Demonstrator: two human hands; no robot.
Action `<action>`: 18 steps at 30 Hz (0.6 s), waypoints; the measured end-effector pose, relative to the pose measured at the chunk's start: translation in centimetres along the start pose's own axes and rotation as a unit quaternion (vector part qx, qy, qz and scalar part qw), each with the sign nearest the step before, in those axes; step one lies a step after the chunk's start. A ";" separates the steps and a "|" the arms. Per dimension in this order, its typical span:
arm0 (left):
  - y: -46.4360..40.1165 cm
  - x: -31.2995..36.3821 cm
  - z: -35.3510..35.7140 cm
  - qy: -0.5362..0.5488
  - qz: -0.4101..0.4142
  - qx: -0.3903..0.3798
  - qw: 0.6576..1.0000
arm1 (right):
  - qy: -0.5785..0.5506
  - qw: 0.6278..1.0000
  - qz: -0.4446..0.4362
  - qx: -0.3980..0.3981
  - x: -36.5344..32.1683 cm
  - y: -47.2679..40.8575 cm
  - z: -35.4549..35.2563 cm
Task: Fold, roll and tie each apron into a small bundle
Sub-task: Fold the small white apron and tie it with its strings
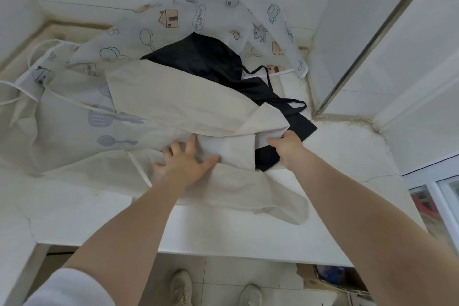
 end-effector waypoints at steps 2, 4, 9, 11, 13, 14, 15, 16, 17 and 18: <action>0.0 0.0 0.2 -0.009 -0.003 -0.005 1.000 | -0.013 1.000 0.004 -0.014 -0.4 0.0 0.6; 0.0 -0.1 0.2 -0.011 -0.007 -0.008 1.000 | -0.087 0.995 -0.013 -0.049 -1.6 0.4 1.1; -0.2 -0.1 0.0 0.005 -0.021 -0.015 1.000 | -0.312 0.949 -0.052 0.004 -5.2 2.0 -2.4; -0.2 -0.1 -0.1 0.008 -0.023 -0.014 1.000 | -0.348 0.935 -0.068 0.023 -6.8 2.5 -4.6; -0.3 -0.2 -0.3 0.009 -0.019 -0.010 1.000 | -0.327 0.939 -0.090 0.057 -8.2 2.6 -6.6; -0.3 -0.1 -0.4 0.007 -0.016 -0.008 1.000 | -0.306 0.942 -0.105 0.084 -8.8 2.5 -7.5; -0.3 0.0 -0.4 0.004 -0.014 -0.009 1.000 | -0.287 0.945 -0.120 0.100 -9.3 2.5 -7.9; -0.4 0.0 -0.4 0.000 -0.013 -0.012 1.000 | -0.271 0.949 -0.132 0.093 -9.6 2.2 -7.6; -0.4 0.1 -0.5 -0.007 -0.015 -0.015 1.000 | -0.254 0.955 -0.142 0.054 -10.0 2.1 -6.7; -0.4 0.2 -0.5 -0.018 -0.019 -0.020 0.999 | -0.217 0.966 -0.139 0.010 -9.8 1.5 -5.5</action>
Point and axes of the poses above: each hand's wrist, its own y-axis away from the middle knuckle, its own z-axis out of the palm, x = y × z, the point moved 8 cm from there along -y, towards the middle knuckle, and after that the axes turned 7 degrees about z, right-handed, at the moved point
